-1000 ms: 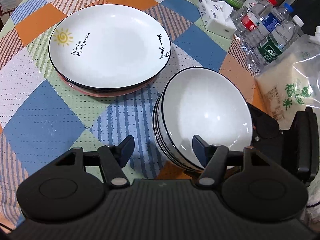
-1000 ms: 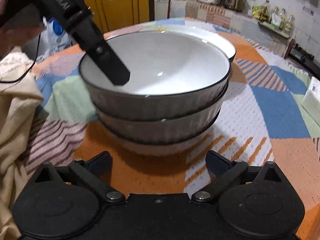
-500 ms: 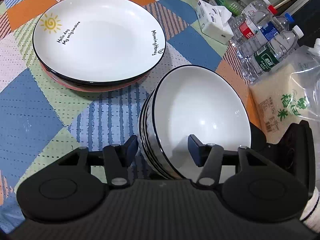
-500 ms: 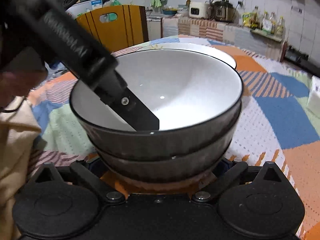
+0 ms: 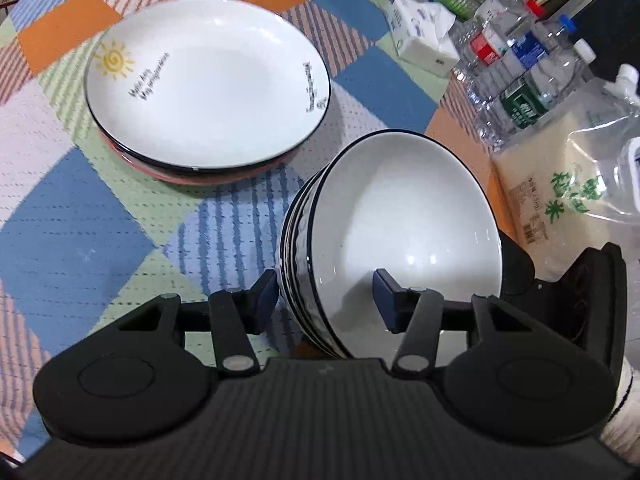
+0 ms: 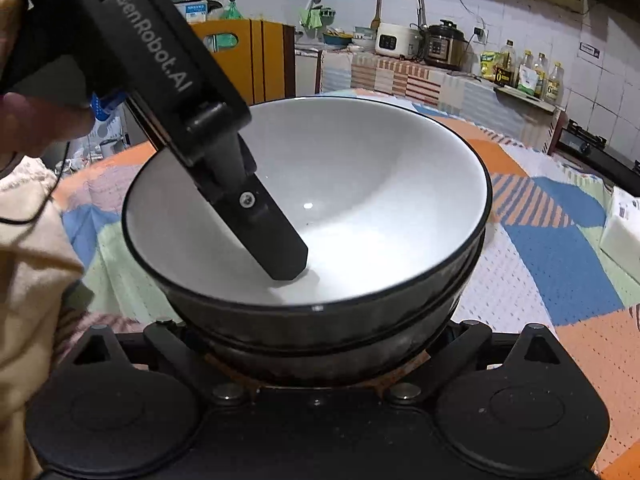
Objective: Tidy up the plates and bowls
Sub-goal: 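Lower the bowl stack onto the sun plate and open both grippers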
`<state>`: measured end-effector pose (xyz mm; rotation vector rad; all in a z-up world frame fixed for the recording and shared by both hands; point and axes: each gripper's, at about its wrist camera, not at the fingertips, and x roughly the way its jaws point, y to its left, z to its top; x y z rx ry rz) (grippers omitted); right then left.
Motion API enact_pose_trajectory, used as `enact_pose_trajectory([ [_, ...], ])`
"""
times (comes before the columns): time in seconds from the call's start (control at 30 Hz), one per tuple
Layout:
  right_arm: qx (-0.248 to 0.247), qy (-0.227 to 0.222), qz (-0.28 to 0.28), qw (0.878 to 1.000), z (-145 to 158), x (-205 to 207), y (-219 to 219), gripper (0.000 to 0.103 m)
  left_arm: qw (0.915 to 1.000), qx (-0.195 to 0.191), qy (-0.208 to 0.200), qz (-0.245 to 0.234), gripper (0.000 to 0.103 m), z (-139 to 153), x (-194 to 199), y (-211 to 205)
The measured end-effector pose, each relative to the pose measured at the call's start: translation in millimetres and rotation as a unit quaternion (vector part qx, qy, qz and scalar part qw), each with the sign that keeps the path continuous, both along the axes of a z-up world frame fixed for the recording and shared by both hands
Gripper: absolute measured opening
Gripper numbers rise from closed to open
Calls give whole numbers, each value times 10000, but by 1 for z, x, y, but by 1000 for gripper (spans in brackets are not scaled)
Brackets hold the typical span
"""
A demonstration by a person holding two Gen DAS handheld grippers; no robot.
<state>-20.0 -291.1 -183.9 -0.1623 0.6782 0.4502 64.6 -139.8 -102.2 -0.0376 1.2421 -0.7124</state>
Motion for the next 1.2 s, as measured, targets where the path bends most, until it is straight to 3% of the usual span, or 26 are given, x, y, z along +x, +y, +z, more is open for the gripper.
enact_pose_trajectory([
  [0.37, -19, -393, 116, 9992, 39, 24, 24, 100, 9980, -237, -433, 396, 50, 51, 18, 40],
  [0.67, 149, -628, 126, 9978, 59, 61, 41, 100, 9951, 55, -867, 466, 50, 80, 53, 52],
  [0.93, 153, -563, 80, 9983, 58, 84, 46, 100, 9958, 37, -720, 562, 50, 74, 101, 51],
  [1.1, 192, -374, -104, 9991, 51, 106, 42, 100, 9969, 81, -721, 311, 51, 59, 129, 39],
  [1.2, 181, -239, -267, 9992, 45, 121, 41, 100, 9975, -52, -549, 431, 51, 46, 148, 38],
])
